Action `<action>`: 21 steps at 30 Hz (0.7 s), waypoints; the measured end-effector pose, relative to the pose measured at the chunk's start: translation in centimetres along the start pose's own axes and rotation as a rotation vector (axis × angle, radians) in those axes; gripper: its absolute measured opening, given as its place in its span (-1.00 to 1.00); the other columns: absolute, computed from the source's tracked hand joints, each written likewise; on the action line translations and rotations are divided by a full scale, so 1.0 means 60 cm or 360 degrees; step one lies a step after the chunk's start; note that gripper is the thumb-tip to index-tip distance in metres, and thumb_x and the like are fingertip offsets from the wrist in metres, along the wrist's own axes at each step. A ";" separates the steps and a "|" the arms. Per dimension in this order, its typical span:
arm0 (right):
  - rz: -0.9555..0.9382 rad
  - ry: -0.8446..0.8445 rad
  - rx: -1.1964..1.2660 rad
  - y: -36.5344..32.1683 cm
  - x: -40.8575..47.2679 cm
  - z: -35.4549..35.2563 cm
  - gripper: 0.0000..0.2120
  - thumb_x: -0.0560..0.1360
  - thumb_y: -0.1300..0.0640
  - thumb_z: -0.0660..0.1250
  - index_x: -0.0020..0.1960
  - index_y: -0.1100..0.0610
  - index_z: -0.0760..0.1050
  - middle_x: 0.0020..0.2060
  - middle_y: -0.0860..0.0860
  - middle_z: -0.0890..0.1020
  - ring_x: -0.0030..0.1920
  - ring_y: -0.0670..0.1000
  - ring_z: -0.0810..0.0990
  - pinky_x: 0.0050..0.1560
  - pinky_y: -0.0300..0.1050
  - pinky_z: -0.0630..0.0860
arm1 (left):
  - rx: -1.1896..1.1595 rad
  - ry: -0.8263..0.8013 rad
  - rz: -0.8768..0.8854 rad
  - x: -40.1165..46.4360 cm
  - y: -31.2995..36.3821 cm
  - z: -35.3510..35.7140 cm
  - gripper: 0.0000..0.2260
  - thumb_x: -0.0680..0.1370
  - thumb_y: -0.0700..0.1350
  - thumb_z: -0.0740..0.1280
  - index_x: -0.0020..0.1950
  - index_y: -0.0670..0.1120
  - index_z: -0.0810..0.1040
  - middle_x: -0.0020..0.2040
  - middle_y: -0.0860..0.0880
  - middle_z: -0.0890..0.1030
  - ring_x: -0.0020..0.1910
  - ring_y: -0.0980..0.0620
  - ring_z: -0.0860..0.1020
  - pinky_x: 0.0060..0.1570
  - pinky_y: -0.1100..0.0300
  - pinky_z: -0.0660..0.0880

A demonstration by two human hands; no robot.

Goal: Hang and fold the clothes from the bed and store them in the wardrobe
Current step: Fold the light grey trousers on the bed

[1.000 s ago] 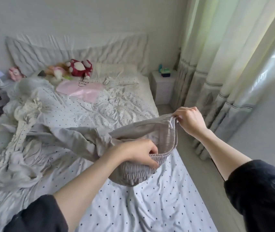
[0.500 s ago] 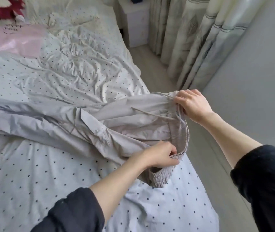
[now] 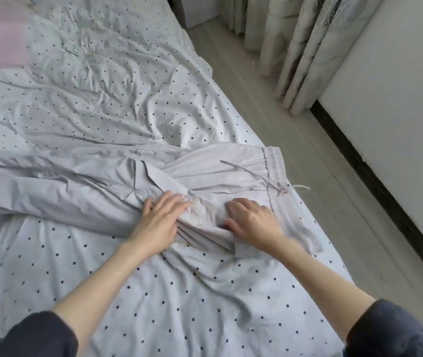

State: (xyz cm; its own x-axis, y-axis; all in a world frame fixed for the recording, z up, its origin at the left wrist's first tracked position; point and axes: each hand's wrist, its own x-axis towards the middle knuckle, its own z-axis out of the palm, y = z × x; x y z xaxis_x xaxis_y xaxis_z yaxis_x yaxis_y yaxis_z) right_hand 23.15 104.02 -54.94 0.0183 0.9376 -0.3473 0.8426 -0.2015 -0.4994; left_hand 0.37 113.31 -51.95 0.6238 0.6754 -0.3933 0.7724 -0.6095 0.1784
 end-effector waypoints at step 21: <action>-0.0259 0.0409 0.0081 -0.084 -0.154 0.040 -0.87 0.31 0.37 0.50 -0.18 0.20 0.69 -0.14 0.05 0.71 -0.12 0.14 0.69 -0.23 0.07 0.62 | 0.0422 -0.0024 -0.0122 -0.083 -0.167 -0.052 -0.85 0.52 -0.06 0.28 0.08 0.00 0.47 0.12 0.04 0.57 0.25 0.06 0.45 0.40 0.01 -0.03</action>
State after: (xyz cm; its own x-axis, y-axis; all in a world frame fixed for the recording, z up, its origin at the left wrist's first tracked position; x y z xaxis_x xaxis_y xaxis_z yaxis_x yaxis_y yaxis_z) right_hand 17.47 95.69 -51.13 0.0262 0.9984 -0.0509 0.8178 -0.0507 -0.5733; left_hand -10.10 117.39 -48.96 0.5614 0.7186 -0.4105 0.7577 -0.6457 -0.0941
